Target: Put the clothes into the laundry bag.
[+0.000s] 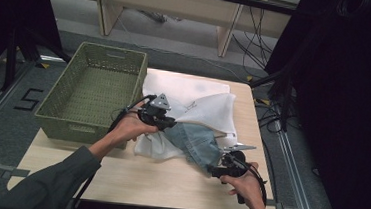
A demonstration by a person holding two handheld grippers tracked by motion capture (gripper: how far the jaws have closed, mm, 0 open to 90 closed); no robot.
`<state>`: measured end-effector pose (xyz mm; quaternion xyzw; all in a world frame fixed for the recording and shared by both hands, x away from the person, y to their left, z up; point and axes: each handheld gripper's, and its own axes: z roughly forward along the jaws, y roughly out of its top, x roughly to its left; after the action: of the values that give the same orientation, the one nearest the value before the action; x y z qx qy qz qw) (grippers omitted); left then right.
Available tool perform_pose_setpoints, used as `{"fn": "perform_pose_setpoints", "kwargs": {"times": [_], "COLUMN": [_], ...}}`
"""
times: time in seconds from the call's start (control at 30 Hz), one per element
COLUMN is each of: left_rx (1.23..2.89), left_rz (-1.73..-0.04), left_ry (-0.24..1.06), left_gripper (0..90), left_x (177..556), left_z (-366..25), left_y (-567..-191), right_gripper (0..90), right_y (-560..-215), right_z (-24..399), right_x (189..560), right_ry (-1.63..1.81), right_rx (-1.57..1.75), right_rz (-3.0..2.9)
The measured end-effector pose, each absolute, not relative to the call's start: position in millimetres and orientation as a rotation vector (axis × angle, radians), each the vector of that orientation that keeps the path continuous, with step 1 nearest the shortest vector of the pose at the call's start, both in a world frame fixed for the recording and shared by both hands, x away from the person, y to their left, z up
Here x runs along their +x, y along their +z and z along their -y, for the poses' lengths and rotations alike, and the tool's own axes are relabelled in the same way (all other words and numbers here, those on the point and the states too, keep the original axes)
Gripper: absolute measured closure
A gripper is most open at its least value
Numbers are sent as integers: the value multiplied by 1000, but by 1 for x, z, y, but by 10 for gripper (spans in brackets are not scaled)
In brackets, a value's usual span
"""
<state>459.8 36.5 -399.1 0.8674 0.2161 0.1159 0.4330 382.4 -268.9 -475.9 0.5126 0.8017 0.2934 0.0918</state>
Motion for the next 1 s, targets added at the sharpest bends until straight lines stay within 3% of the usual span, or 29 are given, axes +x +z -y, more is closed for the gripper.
{"fn": "perform_pose_setpoints", "kwargs": {"times": [0.13,0.2,0.23,0.27,0.37,0.57,0.8,1.0], "left_rx": [2158,2153,2163,2153,2154,2167,2169,2159], "left_rz": [-535,-543,-542,-539,-533,-522,-526,-516], "left_ry": [283,286,283,282,280,293,279,268], "left_gripper": [834,834,837,837,843,847,847,851], "left_x": [460,459,459,458,457,455,460,455], "left_z": [-36,-35,-35,-34,-33,-32,-39,-37], "left_y": [-400,-400,-400,-401,-400,-398,-402,-401], "right_gripper": [303,432,633,633,764,800,787,790], "right_y": [-493,-494,-494,-494,-480,-452,-484,-474], "right_z": [258,248,243,243,236,212,210,218], "right_x": [393,397,402,402,406,432,462,453], "right_ry": [851,819,832,832,856,1024,994,1088], "right_rx": [1530,1478,1366,1366,1287,1185,1323,1346], "right_rz": [-2395,-2369,-2342,-2342,-2305,-2201,-2240,-2235]}}
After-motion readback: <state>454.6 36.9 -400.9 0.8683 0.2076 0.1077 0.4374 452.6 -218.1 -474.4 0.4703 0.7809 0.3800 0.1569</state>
